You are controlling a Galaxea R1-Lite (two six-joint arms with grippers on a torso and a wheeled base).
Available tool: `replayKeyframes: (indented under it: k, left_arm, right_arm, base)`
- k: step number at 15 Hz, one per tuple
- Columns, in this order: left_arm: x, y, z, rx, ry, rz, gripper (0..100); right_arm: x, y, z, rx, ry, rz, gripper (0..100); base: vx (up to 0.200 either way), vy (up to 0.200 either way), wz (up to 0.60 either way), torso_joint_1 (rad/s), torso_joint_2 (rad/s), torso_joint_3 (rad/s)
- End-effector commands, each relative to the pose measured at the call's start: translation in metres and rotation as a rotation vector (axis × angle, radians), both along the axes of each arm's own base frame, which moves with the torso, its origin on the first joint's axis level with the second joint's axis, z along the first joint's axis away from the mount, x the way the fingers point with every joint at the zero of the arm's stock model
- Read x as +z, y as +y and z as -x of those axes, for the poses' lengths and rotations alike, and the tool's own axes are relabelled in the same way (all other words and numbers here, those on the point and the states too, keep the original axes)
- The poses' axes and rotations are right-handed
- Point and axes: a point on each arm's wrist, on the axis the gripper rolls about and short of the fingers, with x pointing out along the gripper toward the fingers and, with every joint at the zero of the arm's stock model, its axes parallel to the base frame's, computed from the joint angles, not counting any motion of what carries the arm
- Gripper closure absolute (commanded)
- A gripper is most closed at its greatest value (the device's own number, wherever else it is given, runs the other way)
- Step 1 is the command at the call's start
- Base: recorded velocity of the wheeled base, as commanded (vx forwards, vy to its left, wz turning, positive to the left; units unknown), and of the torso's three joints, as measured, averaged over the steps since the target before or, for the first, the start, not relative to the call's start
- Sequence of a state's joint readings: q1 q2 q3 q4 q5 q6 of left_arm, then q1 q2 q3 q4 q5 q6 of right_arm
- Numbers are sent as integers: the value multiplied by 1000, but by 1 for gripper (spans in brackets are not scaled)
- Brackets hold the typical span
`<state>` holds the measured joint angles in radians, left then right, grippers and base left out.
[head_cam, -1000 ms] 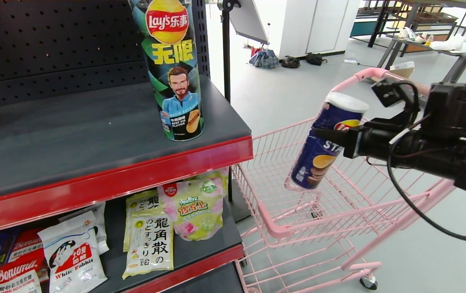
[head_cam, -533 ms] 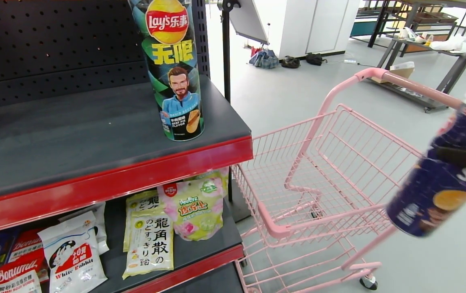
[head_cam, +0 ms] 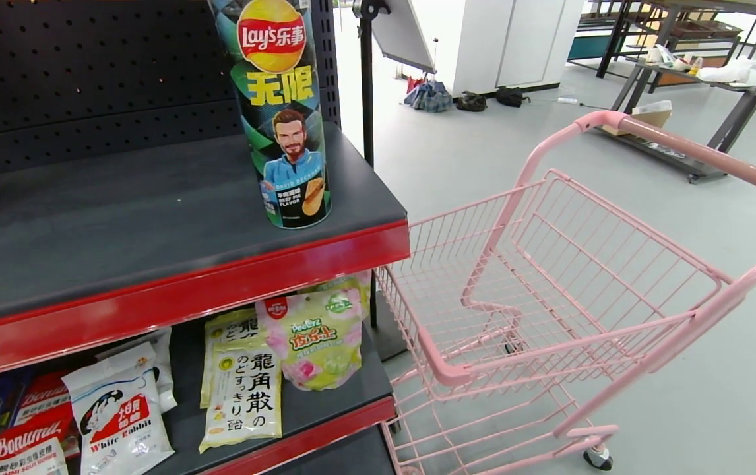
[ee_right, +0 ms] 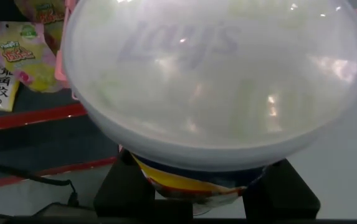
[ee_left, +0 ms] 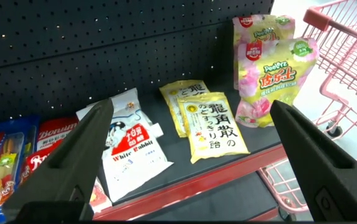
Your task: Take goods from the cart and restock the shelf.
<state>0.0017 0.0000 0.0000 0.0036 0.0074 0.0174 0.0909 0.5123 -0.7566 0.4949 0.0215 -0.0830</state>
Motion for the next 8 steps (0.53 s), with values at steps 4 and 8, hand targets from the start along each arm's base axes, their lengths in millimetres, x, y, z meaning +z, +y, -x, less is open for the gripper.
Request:
replayKeyframes:
  k: [4, 8]
  left_arm:
    - [0, 0, 0, 2, 1, -1, 0]
    - [0, 0, 0, -1, 1, 1, 0]
  right_arm:
    - [-7, 0, 3, 12, 2, 29, 100]
    - [-11, 0, 0, 14, 19, 32, 100]
  base:
    - [0, 0, 0, 49, -204, -149]
    - [0, 0, 0, 146, -488, -351]
